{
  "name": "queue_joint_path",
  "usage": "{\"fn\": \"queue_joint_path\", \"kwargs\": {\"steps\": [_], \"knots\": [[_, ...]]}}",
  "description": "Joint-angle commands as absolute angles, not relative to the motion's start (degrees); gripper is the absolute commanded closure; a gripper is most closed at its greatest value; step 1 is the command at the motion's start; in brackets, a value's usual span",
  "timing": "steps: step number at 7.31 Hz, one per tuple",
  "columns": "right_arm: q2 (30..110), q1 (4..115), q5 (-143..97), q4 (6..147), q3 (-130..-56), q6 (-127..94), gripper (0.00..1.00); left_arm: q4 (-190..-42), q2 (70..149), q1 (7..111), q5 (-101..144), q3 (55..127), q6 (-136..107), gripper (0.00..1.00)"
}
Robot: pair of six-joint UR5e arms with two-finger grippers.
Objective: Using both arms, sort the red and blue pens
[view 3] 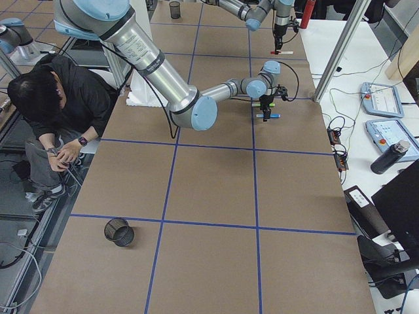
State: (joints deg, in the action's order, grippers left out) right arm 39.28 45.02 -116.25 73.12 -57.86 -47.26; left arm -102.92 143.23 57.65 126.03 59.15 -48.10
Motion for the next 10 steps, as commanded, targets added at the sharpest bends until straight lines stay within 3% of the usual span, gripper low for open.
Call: {"fn": "queue_joint_path", "kwargs": {"steps": [1, 3, 6, 7, 8, 10], "knots": [[39.2, 44.5, -116.1, 73.0, -57.8, -47.3, 0.34, -102.9, 142.7, 57.7, 126.0, 59.5, -48.2, 1.0], [39.3, 44.4, -116.1, 73.0, -57.8, -47.2, 0.6, -102.9, 142.3, 57.7, 126.0, 60.0, -48.1, 1.0], [39.5, 44.5, -116.1, 73.0, -57.8, -47.2, 0.75, -103.0, 142.2, 57.7, 126.0, 60.0, -48.1, 1.0], [39.5, 44.5, -116.1, 73.0, -57.8, -47.2, 0.95, -103.1, 142.2, 57.7, 126.0, 60.0, -48.2, 1.0], [39.5, 44.6, -116.1, 73.0, -57.8, -47.2, 1.0, -103.2, 142.2, 57.7, 126.0, 60.0, -48.1, 1.0], [38.9, 47.0, -116.7, 74.0, -60.5, -47.0, 1.0, -103.5, 141.9, 57.7, 126.1, 60.4, -48.2, 1.0]]}}
